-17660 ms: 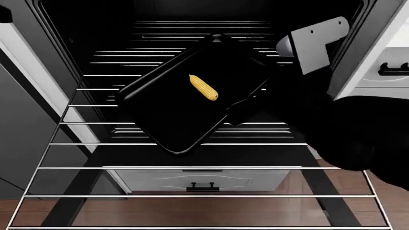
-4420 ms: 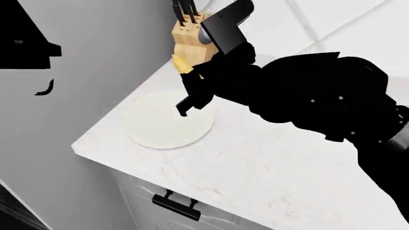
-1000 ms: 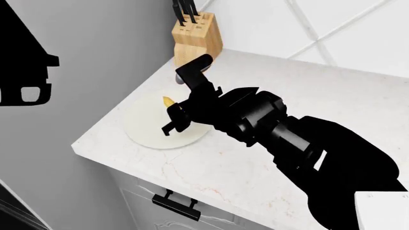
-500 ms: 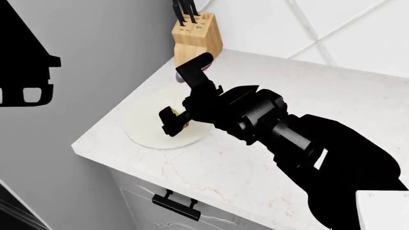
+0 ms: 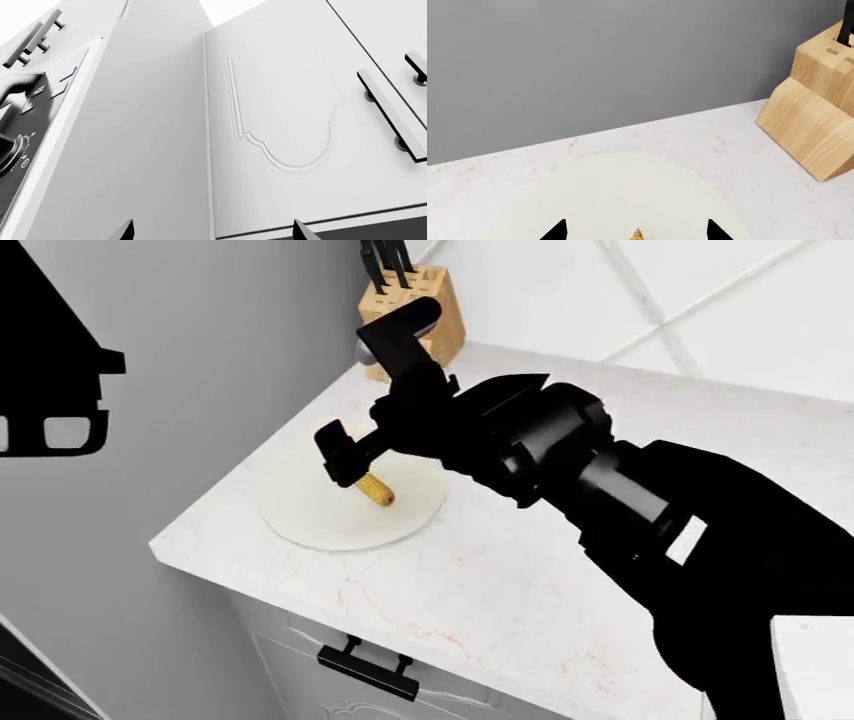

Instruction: Pick the corn from the top rack in the oven and place it on the plate on the counter.

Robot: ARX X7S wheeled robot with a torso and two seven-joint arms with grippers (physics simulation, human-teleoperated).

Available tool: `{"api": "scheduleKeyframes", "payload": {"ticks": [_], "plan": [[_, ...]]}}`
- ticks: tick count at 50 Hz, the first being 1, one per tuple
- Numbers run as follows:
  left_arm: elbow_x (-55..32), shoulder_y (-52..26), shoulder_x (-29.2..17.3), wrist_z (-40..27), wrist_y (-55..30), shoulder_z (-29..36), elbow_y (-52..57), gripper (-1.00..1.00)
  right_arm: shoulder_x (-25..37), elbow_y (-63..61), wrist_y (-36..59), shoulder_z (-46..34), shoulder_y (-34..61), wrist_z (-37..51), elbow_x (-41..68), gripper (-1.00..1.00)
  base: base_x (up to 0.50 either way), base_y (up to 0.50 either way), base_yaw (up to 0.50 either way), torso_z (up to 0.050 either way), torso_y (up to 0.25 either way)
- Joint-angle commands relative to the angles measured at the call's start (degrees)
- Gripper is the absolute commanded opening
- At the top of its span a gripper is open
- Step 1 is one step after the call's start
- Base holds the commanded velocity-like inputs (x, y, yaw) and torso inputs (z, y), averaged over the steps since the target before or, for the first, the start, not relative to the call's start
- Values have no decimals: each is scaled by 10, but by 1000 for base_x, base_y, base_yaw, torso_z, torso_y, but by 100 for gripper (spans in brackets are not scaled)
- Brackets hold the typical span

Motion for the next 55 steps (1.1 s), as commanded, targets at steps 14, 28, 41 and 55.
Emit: {"api": "scheduleKeyframes", "payload": {"ticks": [14, 28, 41, 55], "plan": [[-20, -51, 3, 0, 6, 24, 0, 100, 167, -327, 20, 64, 110, 146, 62, 100, 0, 0, 0, 0, 0], [-30, -53, 10, 0, -2, 13, 0, 100, 295, -531, 38, 116, 162, 265, 109, 100, 0, 0, 0, 0, 0], [-37, -54, 10, 0, -8, 4, 0, 100, 393, -662, 59, 146, 192, 360, 160, 100, 0, 0, 0, 0, 0], [-41, -54, 13, 0, -14, -2, 0, 100, 453, -794, 72, 182, 236, 465, 233, 100, 0, 0, 0, 0, 0]]}}
